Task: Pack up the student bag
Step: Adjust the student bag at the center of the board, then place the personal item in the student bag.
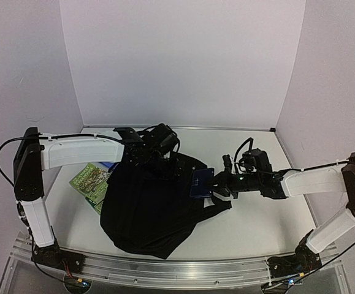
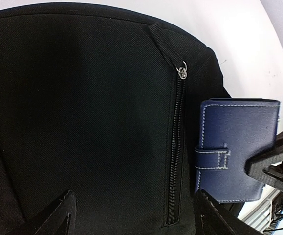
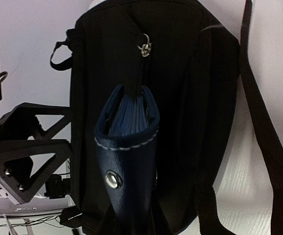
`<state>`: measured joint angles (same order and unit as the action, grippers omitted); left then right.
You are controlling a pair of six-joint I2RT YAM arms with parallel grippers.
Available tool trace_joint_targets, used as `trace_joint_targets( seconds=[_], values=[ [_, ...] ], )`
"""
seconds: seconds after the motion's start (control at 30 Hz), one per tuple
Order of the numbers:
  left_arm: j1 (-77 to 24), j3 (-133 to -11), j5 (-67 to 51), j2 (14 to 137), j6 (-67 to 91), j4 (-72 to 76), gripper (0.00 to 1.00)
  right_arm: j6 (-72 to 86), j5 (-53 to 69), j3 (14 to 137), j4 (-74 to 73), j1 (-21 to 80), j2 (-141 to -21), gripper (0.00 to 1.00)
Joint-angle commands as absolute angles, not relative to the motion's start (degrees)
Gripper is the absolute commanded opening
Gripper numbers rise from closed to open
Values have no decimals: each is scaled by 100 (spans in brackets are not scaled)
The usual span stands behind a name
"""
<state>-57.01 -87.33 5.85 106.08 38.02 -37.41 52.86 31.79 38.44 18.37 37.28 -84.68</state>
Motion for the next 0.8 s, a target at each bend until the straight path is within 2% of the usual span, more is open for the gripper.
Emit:
trace_joint_targets(
  seconds=[0.0, 0.4, 0.5, 0.77],
  values=[
    [-5729, -9003, 708, 10793, 3730, -3773, 83, 5370, 2693, 3811, 2139, 3762, -8692, 0],
    [-5993, -10153, 977, 11881, 3354, -4695, 88, 5458, 2202, 3696, 1986, 3762, -8921, 0],
    [-6026, -10448, 1128, 12186, 3365, -4958, 93, 5467, 2172, 3658, 1986, 3763, -8893, 0],
    [-6116, -11019, 2052, 12798, 3845, -5883, 95, 5500, 2128, 3568, 1986, 3762, -8734, 0]
  ],
)
